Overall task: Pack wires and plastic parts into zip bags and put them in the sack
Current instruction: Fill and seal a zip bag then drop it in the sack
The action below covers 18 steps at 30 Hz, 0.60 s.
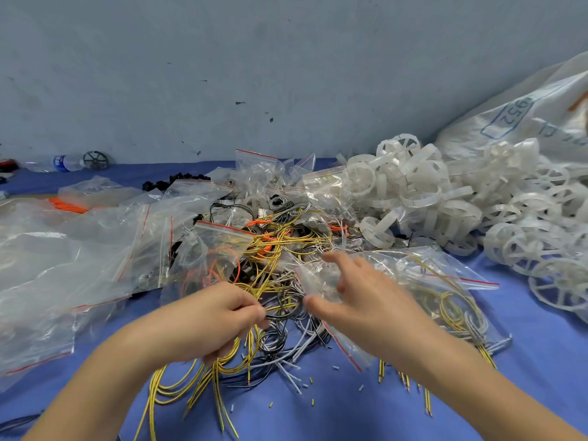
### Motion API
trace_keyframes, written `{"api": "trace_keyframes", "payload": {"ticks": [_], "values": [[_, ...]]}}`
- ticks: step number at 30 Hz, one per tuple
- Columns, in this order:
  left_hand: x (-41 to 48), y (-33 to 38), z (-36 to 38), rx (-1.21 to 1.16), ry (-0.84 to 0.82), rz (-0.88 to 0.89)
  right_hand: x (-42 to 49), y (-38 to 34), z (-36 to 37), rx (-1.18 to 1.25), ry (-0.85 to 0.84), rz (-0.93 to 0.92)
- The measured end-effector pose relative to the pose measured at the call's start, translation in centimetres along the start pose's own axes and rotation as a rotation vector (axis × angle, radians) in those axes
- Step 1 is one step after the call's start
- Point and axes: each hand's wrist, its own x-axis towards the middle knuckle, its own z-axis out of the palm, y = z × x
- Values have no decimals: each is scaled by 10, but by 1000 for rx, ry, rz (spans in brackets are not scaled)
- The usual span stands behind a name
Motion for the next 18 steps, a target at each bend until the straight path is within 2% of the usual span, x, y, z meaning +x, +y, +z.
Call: {"api": "trace_keyframes", "payload": {"ticks": [3,8,14,18], "values": [[9,9,15,-87,-46,11,2,-1,5,-114,9,6],[16,17,23,-177,-60,9,5,1,7,-77,56,17],[29,46,54,-197,171,167,2,0,3,-55,153,19],[42,69,64,-441,88,146,0,-2,-1,-75,203,-38]]}}
